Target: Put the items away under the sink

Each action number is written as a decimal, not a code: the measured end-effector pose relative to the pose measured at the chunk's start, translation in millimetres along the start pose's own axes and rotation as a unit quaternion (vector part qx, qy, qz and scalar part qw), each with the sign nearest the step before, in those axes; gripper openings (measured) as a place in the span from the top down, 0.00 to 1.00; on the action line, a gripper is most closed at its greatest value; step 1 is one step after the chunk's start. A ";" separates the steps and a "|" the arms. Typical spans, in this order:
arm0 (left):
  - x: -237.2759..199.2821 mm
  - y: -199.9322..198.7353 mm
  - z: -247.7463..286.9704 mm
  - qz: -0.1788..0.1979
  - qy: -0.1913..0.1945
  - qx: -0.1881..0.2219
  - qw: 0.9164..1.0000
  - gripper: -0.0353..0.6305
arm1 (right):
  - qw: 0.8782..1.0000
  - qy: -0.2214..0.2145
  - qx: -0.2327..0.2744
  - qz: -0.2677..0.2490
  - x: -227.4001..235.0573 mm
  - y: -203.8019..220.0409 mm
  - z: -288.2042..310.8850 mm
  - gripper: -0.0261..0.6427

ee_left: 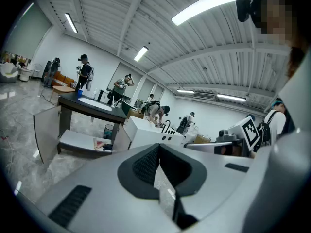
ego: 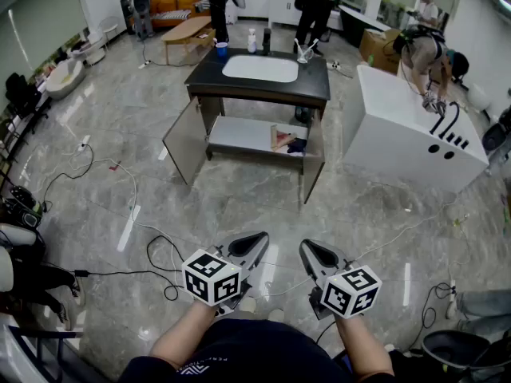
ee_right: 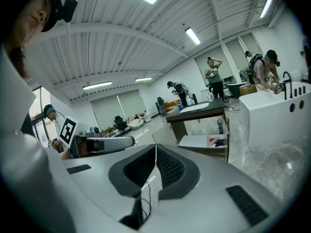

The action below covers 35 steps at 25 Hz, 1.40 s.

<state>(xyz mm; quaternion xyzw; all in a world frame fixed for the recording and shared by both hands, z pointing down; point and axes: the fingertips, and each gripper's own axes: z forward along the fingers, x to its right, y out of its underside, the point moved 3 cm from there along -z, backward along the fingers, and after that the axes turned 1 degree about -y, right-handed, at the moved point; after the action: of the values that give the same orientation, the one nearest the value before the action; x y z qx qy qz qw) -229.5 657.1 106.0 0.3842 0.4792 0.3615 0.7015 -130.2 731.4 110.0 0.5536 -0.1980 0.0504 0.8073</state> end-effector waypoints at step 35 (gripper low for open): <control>-17.2 -20.0 112.3 -0.037 0.055 -0.013 0.998 0.93 | 0.999 -0.002 -0.019 0.046 94.9 -21.6 42.1 0.90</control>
<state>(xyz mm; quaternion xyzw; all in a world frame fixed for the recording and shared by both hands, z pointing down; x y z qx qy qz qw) -124.8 611.6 122.7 0.3368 0.5260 0.3621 0.6920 -47.8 671.6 139.7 0.5286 -0.2264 0.0827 0.8140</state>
